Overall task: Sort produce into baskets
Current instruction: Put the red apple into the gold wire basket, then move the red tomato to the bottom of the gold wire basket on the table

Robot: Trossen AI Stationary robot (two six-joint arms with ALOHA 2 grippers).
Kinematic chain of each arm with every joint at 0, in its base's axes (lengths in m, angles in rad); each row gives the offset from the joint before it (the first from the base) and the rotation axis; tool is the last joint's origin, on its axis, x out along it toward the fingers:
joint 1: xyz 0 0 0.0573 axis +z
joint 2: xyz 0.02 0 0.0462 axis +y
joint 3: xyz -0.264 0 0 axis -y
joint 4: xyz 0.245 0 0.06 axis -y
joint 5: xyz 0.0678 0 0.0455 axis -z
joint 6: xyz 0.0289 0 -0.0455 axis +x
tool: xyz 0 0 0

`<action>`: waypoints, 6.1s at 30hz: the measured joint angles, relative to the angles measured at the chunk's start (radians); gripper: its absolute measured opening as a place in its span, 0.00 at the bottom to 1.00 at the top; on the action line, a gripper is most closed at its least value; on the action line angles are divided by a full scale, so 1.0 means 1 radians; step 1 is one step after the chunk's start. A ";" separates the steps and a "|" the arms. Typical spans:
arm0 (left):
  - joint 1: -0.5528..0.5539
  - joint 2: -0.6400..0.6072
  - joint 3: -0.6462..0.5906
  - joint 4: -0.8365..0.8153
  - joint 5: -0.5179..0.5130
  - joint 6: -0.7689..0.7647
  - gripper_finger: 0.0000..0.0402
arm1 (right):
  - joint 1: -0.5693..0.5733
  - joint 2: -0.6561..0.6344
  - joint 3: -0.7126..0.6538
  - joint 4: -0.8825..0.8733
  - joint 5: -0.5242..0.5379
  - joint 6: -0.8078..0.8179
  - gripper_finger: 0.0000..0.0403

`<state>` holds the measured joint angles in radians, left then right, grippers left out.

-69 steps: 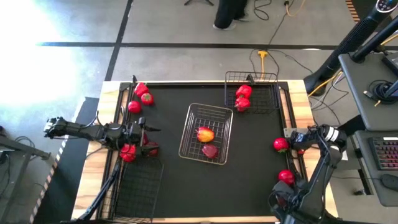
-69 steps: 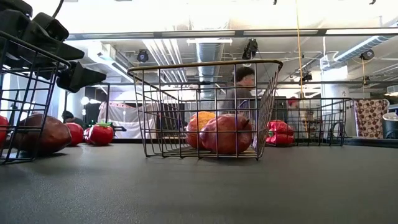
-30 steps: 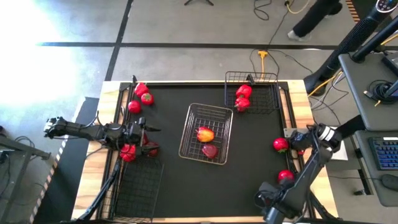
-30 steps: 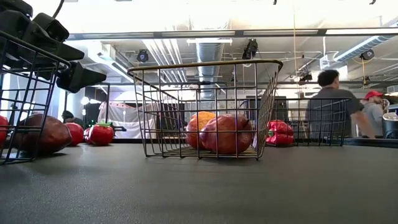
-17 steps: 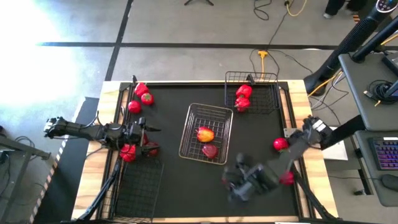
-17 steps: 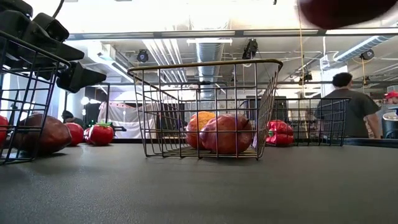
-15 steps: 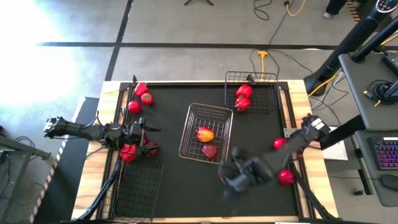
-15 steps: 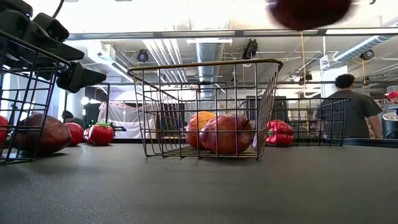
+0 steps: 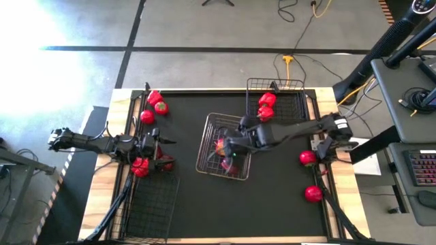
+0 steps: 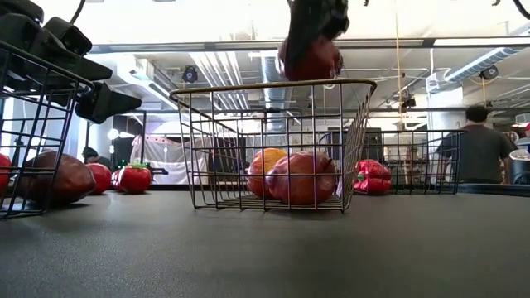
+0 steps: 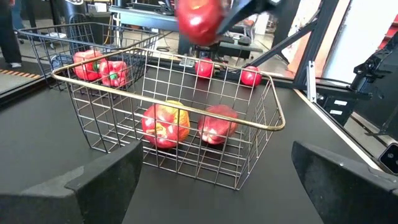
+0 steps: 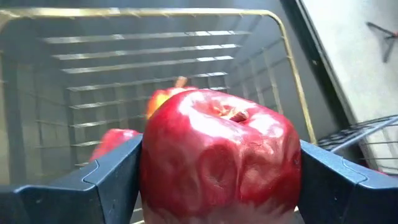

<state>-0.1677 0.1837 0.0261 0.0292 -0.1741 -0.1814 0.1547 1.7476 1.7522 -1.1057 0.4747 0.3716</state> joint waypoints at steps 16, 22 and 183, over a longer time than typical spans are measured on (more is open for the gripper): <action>0.000 0.002 0.000 0.000 0.000 0.000 0.98 | -0.071 0.047 -0.080 -0.005 -0.128 -0.082 0.80; 0.000 0.002 0.000 0.000 0.000 0.000 0.98 | -0.072 0.048 -0.140 0.043 -0.225 -0.097 0.80; 0.000 0.011 0.000 0.000 0.000 0.000 0.98 | 0.668 -0.155 -0.763 0.345 -0.227 0.525 0.20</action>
<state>-0.1675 0.1951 0.0261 0.0292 -0.1738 -0.1811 0.8223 1.5921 0.9896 -0.7607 0.2480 0.8970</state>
